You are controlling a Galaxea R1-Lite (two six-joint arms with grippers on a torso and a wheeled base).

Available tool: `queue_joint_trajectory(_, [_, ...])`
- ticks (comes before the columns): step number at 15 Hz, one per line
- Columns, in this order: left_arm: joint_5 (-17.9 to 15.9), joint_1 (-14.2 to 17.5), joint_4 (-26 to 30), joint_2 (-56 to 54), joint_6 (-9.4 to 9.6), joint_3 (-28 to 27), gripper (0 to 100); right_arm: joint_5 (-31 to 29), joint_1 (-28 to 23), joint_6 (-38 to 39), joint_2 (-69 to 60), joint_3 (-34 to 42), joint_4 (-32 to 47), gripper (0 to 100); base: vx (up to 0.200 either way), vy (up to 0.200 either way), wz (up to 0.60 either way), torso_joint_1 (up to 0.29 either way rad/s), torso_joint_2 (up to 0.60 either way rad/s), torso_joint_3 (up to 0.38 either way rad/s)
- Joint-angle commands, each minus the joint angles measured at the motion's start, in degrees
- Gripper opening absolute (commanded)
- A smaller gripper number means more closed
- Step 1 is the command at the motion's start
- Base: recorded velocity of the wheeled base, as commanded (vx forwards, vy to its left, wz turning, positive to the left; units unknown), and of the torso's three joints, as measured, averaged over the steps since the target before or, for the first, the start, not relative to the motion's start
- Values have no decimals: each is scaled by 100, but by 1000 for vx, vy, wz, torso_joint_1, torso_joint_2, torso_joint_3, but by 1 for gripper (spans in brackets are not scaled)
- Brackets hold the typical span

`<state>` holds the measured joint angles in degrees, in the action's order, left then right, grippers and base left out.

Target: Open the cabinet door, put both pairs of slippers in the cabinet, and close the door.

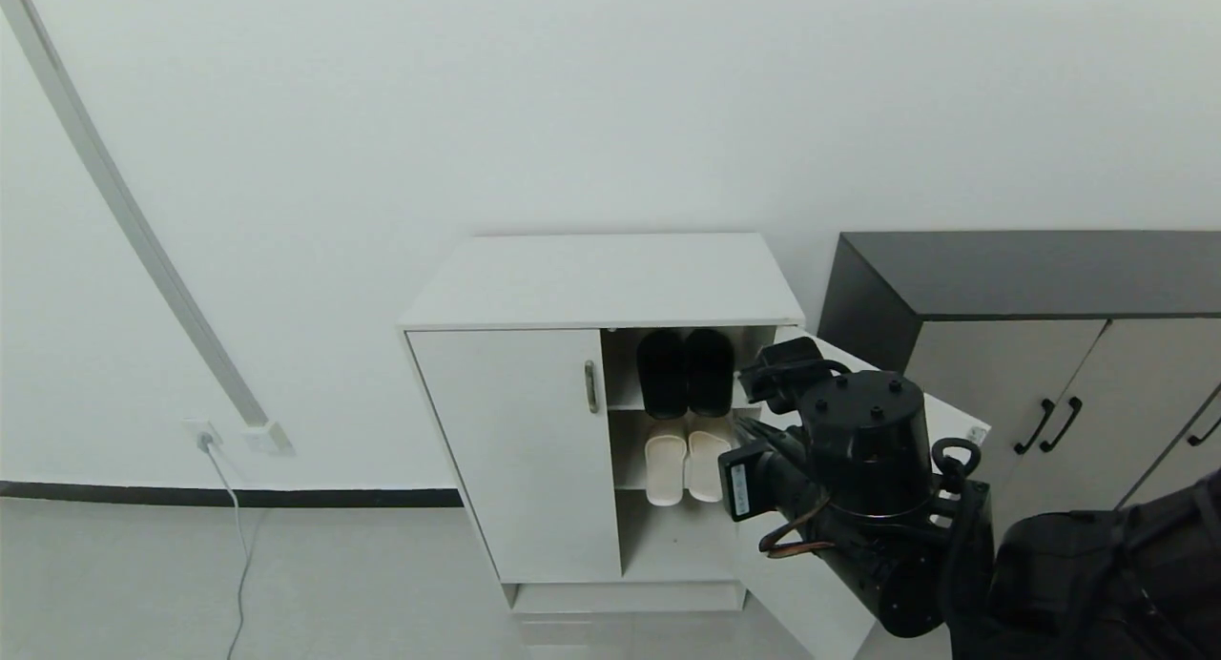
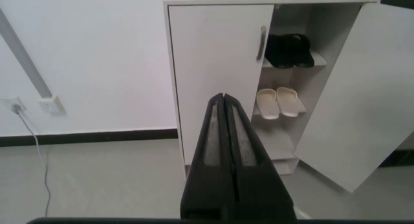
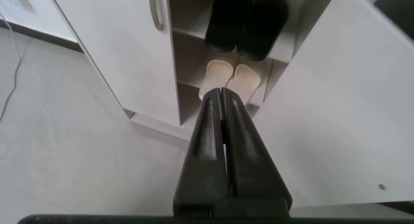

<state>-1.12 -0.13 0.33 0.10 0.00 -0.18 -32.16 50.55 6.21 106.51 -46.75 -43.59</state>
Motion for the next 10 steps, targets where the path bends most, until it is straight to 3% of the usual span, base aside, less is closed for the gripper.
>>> queue_joint_trajectory(1, [-2, 5, 2, -1, 0, 1, 0, 8, -63, -14, 10, -1, -18, 0, 0, 0, 0, 271, -623, -344])
queue_joint_trajectory(3, [-2, -4, 2, -1, 0, 1, 0, 8, -90, -23, 10, -1, -18, 0, 0, 0, 0, 173, -417, -215])
queue_joint_trajectory(10, [-2, -4, 2, -1, -9, 1, 0, 8, -178, -93, 1, 43, -18, 0, 0, 0, 0, 6, -9, -7])
